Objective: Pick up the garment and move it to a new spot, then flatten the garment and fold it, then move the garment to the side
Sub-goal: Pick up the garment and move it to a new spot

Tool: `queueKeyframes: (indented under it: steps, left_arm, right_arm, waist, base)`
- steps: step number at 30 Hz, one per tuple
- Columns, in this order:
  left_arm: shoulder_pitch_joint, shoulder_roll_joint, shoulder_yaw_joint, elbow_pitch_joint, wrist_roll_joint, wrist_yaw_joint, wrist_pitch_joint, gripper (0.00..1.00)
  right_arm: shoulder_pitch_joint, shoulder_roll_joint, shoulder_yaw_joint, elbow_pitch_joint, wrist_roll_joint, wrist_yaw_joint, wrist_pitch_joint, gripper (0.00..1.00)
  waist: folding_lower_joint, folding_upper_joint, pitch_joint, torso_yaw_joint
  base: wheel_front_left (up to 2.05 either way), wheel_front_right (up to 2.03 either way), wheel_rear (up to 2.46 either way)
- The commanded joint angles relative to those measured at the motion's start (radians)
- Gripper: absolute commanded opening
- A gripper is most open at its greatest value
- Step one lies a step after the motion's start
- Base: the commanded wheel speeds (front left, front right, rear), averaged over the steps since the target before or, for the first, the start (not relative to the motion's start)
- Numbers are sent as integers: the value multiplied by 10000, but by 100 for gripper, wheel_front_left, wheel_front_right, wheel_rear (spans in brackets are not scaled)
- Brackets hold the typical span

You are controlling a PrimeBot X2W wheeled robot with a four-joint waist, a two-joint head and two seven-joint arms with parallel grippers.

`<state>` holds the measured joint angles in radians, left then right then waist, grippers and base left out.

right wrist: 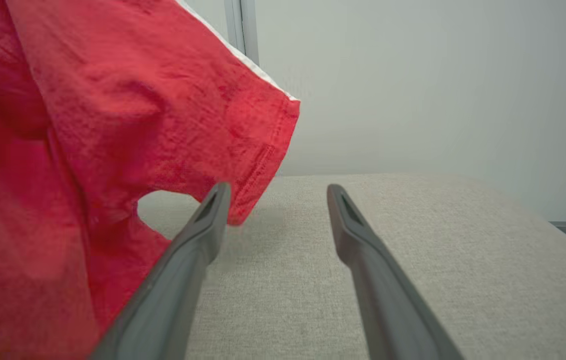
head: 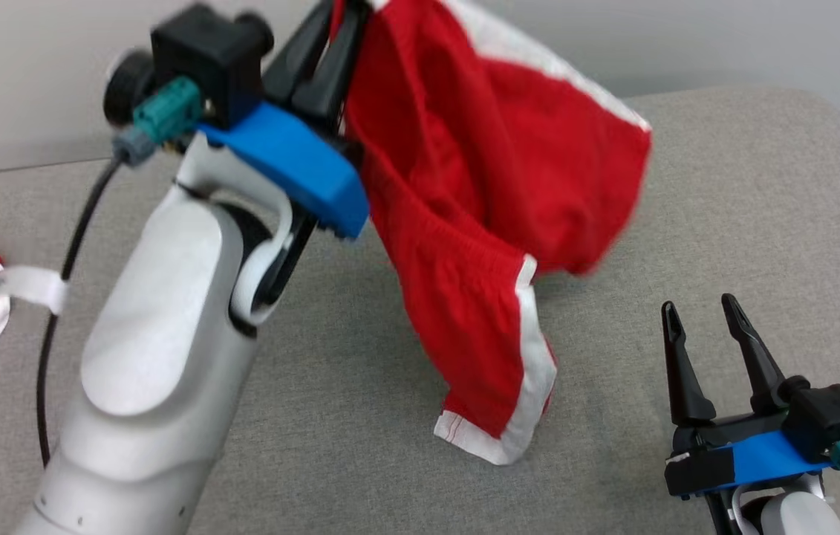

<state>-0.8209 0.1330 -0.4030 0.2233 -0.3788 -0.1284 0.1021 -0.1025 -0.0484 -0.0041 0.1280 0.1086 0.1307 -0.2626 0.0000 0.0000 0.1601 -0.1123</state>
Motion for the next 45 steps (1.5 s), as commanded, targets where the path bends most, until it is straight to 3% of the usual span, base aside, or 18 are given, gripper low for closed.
queueKeyframes:
  steps: [1,9,16,17,18,19,20,32,37,45]
  left_arm:
    - [670,190,63,283,-85,83,-172,0]
    - [2609,784,529,3268,-263,483,-1402,0]
    - [2304,788,877,5292,-401,642,-2695,0]
    - [2240,778,847,5491,-355,609,-2845,14]
    - [2204,744,806,5665,-330,571,-2969,44]
    - [2163,699,774,5805,-292,535,-3110,89]
    - [2125,661,719,5928,-253,494,-3201,100]
    - [2668,562,270,6275,-246,138,-3627,100]
    - [3438,523,642,5054,-242,213,-3677,100]
    - [5923,116,1652,2353,122,831,-3682,100]
  right_arm:
    - [-128,-36,-29,24,57,1,-35,100]
    - [-440,-37,-166,26,-117,1,-35,100]
    - [-565,-37,-284,49,-240,1,-35,100]
    - [-568,-37,-293,54,-268,1,-35,100]
    - [-564,-36,-302,64,-293,1,-35,100]
    - [-561,-36,-310,78,-324,1,-35,100]
    - [-560,-36,-317,90,-323,1,-35,100]
    - [-319,-36,-166,262,-442,1,-35,100]
    - [-112,-37,-206,305,-485,1,-35,100]
    - [357,-36,-157,401,-572,1,-35,100]
  waist:
    - [0,0,167,8]
    - [0,0,1013,-149]
    - [0,0,1306,-92]
    - [0,0,1309,-64]
    - [0,0,1299,-27]
    - [0,0,1280,18]
    - [0,0,1258,64]
    - [0,0,730,487]
    - [0,0,380,676]
    - [0,0,-400,871]
  base:
    - [0,0,0]
    - [0,0,0]
    - [0,0,0]
    - [0,0,0]
    - [0,0,0]
    - [0,0,0]
    - [0,0,0]
    - [0,0,0]
    - [0,0,0]
    - [0,0,0]
